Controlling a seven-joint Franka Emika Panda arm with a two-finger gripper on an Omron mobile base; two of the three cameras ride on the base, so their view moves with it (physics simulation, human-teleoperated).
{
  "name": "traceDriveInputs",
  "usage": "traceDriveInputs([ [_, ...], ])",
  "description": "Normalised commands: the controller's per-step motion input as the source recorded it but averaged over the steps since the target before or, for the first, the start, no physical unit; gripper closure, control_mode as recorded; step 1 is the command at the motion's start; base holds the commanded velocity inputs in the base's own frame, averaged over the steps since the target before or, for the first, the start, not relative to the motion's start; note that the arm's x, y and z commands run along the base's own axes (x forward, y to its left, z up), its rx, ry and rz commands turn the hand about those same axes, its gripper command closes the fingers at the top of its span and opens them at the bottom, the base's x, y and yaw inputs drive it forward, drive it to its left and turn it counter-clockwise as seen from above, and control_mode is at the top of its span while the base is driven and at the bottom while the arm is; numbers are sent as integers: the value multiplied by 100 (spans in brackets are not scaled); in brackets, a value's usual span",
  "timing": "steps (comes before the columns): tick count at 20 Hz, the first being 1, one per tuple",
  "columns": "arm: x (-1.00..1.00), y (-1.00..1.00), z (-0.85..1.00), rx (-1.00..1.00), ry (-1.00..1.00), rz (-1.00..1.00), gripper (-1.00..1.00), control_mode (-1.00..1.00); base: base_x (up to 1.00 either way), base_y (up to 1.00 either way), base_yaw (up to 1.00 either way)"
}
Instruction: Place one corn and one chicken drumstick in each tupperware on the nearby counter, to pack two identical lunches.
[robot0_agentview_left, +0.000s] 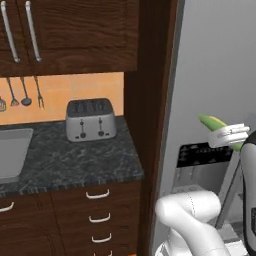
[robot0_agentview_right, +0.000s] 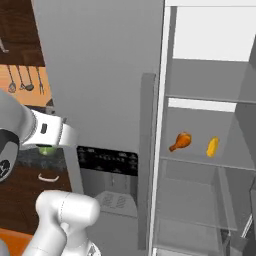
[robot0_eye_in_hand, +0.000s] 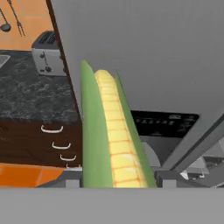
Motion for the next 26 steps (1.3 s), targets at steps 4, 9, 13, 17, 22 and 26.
traceDriveInputs([
  [4, 0, 0, 0, 0, 0, 0, 100, 100, -21, 100, 0],
  [9, 0, 0, 0, 0, 0, 0, 100, 100, -18, 100, 0],
  [13, 0, 0, 0, 0, 0, 0, 100, 100, -15, 100, 0],
  [17, 0, 0, 0, 0, 0, 0, 100, 100, -13, 100, 0],
  [22, 0, 0, 0, 0, 0, 0, 100, 100, -2, 100, 0],
  [26, 0, 0, 0, 0, 0, 0, 100, 100, 0, 100, 0],
])
